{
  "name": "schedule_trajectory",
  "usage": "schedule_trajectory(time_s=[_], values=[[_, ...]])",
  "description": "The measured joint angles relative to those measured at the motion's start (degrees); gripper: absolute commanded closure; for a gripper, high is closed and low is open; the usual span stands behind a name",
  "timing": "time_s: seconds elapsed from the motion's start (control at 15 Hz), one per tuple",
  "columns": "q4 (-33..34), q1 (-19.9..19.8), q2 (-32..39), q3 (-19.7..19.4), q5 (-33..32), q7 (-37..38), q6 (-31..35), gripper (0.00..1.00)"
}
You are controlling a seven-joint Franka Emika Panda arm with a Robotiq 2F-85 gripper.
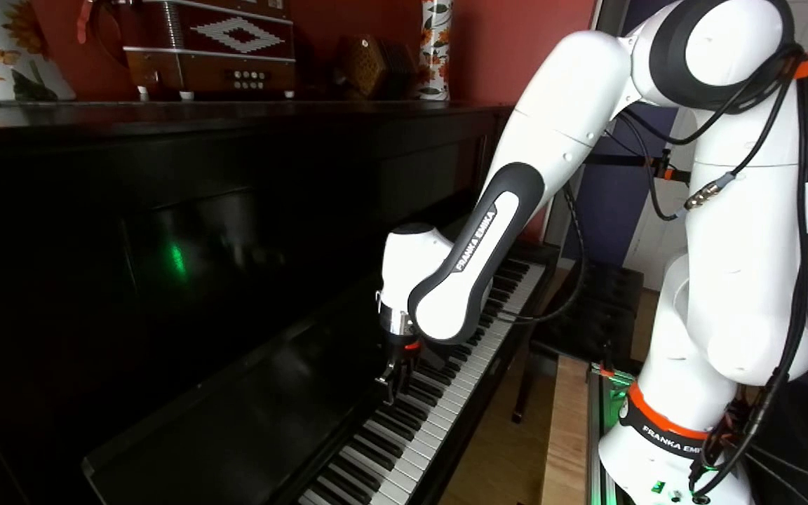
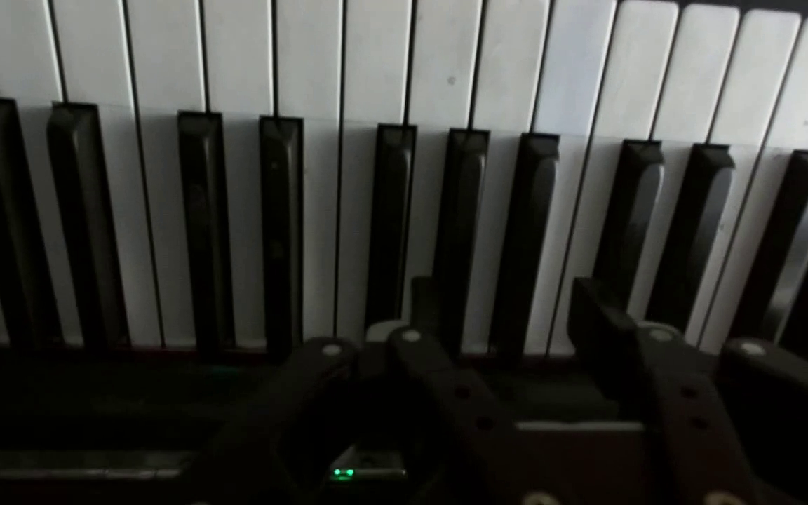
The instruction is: Press one black key on the piano
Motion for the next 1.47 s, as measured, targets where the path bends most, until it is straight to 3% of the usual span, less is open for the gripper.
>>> schedule_trajectory(time_s=[0.13, 0.2, 1.0, 1.47], values=[[-0.66, 0.04, -3.44, 0.15, 0.00, 0.00, -2.91, 0.01], [-0.99, 0.08, -5.24, 0.19, 0.00, 0.00, -4.70, 0.00], [-3.22, -0.53, -29.74, -1.98, -2.05, -0.05, -28.07, 0.00], [-3.30, -2.04, -40.04, -2.64, -2.05, 0.41, -35.33, 0.00]])
